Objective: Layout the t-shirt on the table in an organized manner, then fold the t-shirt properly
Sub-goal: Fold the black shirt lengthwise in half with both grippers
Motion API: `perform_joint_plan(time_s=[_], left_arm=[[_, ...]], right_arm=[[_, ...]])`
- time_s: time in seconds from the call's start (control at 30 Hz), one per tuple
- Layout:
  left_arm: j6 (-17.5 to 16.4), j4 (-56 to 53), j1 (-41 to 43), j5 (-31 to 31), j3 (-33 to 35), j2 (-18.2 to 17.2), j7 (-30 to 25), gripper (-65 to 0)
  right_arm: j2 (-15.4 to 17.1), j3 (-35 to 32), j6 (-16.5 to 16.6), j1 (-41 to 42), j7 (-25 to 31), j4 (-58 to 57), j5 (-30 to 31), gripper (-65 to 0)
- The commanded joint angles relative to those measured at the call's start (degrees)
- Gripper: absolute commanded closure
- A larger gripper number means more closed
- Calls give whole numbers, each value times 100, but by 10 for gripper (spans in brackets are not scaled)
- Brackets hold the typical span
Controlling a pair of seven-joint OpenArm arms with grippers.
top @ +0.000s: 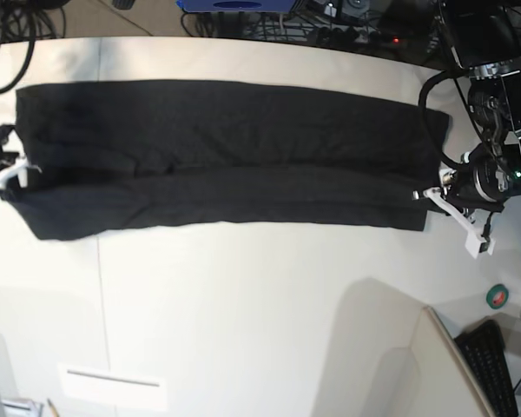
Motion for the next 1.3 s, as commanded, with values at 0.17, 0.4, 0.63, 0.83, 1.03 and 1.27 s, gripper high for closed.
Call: perform_joint_plan(time_s=[0.17, 0.4, 0.63, 0.83, 1.03, 1.27], left_arm=[[2, 262, 261, -10, -44, -118, -99, 0], [11, 262, 569, -1, -44, -232, -108, 0], [11, 262, 613, -1, -44, -461, -73, 0], [2, 262, 613, -10, -35, -593, -73, 0], [2, 253, 630, -19, 35, -698, -55, 0], [2, 271, 1149, -45, 9, -672, -99, 0]], right_arm=[[-185, 276, 11, -670, -172, 758, 61, 0], [-352, 267, 11, -1039, -172, 767, 52, 0], [-352, 258, 11, -1056, -172, 415, 52, 0], [-352, 250, 11, -1030, -155, 275, 52, 0], [-316, 302, 11, -986, -172, 292, 52, 0], [-352, 250, -15, -1346, -172, 776, 52, 0]])
